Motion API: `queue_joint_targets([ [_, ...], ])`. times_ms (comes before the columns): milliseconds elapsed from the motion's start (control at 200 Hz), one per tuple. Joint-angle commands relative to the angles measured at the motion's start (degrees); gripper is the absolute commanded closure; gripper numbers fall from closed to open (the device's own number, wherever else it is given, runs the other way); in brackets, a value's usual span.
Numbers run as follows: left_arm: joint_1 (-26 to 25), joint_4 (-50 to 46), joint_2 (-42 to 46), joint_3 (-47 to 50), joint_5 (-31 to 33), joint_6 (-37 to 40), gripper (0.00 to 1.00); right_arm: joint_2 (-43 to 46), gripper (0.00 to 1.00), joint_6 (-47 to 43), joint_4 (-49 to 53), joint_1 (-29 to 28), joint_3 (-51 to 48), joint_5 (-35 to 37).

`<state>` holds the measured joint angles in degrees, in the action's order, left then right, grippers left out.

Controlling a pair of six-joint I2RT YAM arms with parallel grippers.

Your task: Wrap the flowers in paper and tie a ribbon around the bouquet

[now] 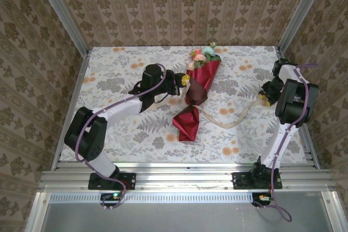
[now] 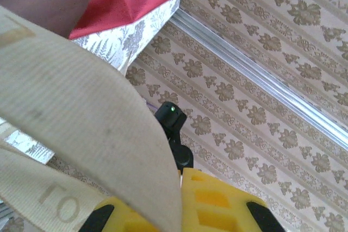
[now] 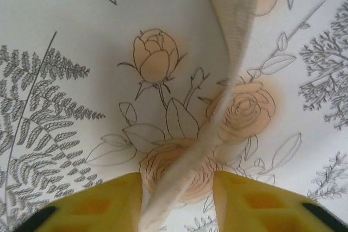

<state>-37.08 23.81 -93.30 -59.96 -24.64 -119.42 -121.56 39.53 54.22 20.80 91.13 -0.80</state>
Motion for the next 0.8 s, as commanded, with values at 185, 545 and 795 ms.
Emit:
queue_joint_targets([
  [185,-1.67,1.33,1.83,3.38,-0.07,-0.89,1.0,9.34,1.0,1.52,-2.35,-6.03,-2.38,5.72],
  [545,-1.42,12.57,-1.94,9.8,-1.29,2.02,1.0,35.61,1.0,4.74,-0.9,-31.09,-6.32,5.03],
  [795,-1.45,11.63,-3.46,9.62,-3.15,8.57,1.0,34.17,1.0,5.38,-5.21,-44.66,5.13,0.72],
])
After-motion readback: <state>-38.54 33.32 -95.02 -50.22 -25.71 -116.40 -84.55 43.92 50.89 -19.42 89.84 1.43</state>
